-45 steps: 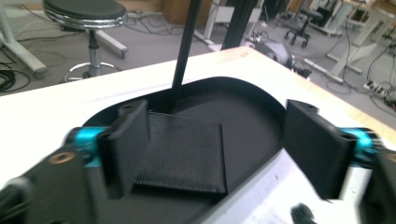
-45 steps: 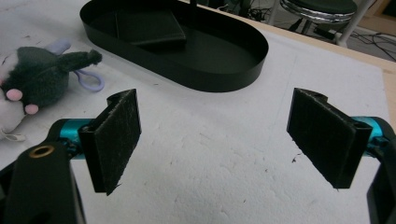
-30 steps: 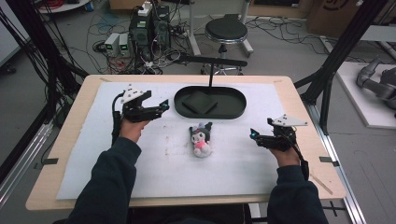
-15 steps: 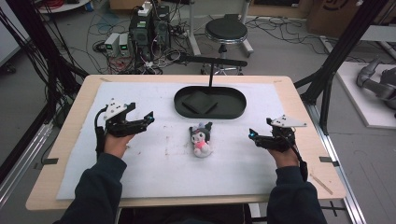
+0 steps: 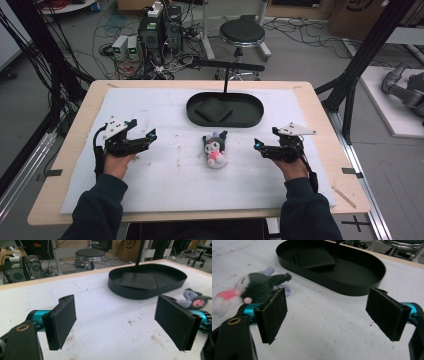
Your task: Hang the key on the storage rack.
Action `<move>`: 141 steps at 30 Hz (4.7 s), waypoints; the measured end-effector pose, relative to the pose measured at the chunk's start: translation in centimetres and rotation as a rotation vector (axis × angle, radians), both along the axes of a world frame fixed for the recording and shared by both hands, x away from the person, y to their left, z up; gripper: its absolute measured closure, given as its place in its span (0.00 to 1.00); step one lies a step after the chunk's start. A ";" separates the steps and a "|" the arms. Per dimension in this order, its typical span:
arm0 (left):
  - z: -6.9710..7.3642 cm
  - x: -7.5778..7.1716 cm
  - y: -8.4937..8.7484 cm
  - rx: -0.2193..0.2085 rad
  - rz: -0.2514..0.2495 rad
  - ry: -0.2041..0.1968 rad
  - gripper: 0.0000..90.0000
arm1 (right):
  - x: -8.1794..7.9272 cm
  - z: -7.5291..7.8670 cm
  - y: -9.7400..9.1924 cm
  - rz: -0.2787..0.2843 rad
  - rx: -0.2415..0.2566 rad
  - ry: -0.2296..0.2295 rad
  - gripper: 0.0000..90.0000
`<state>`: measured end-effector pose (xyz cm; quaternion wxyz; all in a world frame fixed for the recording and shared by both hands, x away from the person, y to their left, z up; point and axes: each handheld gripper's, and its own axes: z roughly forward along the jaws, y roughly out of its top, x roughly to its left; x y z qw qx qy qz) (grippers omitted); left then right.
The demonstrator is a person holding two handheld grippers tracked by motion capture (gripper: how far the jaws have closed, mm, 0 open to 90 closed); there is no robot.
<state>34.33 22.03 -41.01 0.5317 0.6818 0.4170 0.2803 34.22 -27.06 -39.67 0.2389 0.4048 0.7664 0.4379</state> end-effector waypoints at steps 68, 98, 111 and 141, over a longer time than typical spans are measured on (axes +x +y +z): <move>-1.2 0.7 1.5 -0.053 0.022 0.063 0.20 | 0.3 -3.2 13.1 0.255 -0.366 0.086 0.34; -1.2 0.7 1.5 -0.056 0.024 0.071 0.20 | 1.2 -1.6 10.3 0.204 -0.245 0.130 0.50; -1.2 0.7 1.5 -0.058 0.018 0.069 0.20 | 3.9 5.7 5.1 0.153 -0.156 0.089 0.50; -1.3 0.8 1.5 -0.059 0.017 0.068 0.20 | 12.2 12.0 0.1 -0.077 -0.111 0.037 0.50</move>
